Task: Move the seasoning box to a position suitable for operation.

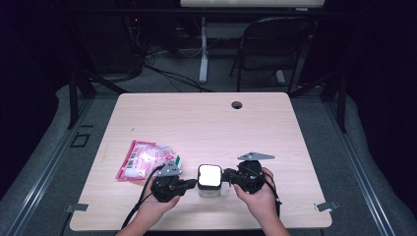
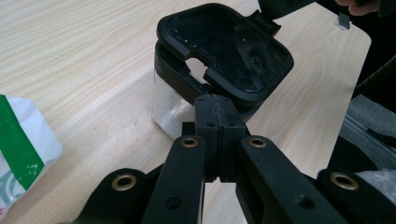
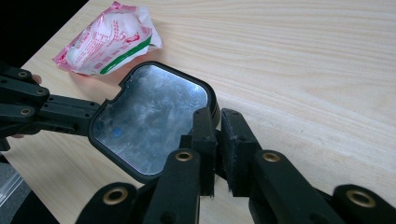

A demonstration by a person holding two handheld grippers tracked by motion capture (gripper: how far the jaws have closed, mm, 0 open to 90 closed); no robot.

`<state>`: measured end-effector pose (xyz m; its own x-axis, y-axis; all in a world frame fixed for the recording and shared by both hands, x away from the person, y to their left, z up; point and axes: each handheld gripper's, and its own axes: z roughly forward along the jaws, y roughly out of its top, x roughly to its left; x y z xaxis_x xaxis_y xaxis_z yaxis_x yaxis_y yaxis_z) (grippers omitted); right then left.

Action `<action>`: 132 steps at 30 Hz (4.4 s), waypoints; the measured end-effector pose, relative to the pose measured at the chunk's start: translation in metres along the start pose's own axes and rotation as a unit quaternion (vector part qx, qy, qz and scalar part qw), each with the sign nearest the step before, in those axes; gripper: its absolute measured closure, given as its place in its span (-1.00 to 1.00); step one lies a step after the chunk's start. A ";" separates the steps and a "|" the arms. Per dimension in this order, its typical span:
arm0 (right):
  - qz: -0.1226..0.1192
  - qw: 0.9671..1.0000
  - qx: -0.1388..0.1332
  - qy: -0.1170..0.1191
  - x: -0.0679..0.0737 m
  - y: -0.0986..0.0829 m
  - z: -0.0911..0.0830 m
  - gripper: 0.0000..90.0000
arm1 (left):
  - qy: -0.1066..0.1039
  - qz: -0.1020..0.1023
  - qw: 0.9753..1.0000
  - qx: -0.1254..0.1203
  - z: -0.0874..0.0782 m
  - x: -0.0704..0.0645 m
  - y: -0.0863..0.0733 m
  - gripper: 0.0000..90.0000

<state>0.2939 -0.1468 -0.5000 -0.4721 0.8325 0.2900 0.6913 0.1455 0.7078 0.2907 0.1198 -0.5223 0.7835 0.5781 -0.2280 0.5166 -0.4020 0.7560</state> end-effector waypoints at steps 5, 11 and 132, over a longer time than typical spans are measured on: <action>-0.002 1.000 0.002 0.000 -0.001 0.000 -0.001 0.78 | 0.000 0.002 1.000 -0.006 -0.002 0.000 0.004 1.00; -0.011 1.000 0.003 0.006 0.006 0.002 -0.006 0.65 | -0.001 0.001 1.000 -0.015 -0.006 -0.002 0.010 1.00; -0.071 0.997 -0.024 -0.006 0.034 -0.020 -0.013 0.21 | 0.051 0.033 0.998 0.029 0.040 0.013 0.042 0.44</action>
<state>0.2576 -0.1282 -0.4959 -0.5560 0.8121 0.1770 0.5915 0.2370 0.7706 0.3360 0.0823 -0.5180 0.7784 0.6174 -0.1138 0.4873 -0.4800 0.7294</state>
